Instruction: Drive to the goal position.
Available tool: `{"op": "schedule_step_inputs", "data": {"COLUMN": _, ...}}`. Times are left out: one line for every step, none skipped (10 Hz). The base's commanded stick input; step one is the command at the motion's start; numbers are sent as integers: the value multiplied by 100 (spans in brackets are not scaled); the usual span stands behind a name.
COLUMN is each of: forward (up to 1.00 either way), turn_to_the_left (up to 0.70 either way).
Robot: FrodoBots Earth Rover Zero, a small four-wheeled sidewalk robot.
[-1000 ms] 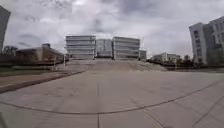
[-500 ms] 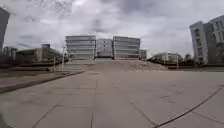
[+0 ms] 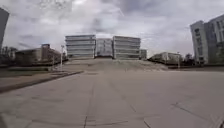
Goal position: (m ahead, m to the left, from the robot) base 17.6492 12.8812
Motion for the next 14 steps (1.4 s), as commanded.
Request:
{"op": "schedule_step_inputs", "data": {"forward": 100, "turn_to_the_left": 0}}
{"op": "schedule_step_inputs", "data": {"forward": 100, "turn_to_the_left": 0}}
{"op": "schedule_step_inputs", "data": {"forward": 100, "turn_to_the_left": -25}}
{"op": "schedule_step_inputs", "data": {"forward": 100, "turn_to_the_left": -36}}
{"op": "schedule_step_inputs", "data": {"forward": 100, "turn_to_the_left": -34}}
{"op": "schedule_step_inputs", "data": {"forward": 100, "turn_to_the_left": -9}}
{"op": "schedule_step_inputs", "data": {"forward": 100, "turn_to_the_left": 0}}
{"op": "schedule_step_inputs", "data": {"forward": 100, "turn_to_the_left": 0}}
{"op": "schedule_step_inputs", "data": {"forward": 100, "turn_to_the_left": 0}}
{"op": "schedule_step_inputs", "data": {"forward": 100, "turn_to_the_left": 0}}
{"op": "schedule_step_inputs", "data": {"forward": 100, "turn_to_the_left": 0}}
{"op": "schedule_step_inputs", "data": {"forward": 100, "turn_to_the_left": 0}}
{"op": "schedule_step_inputs", "data": {"forward": 100, "turn_to_the_left": 0}}
{"op": "schedule_step_inputs", "data": {"forward": 100, "turn_to_the_left": 0}}
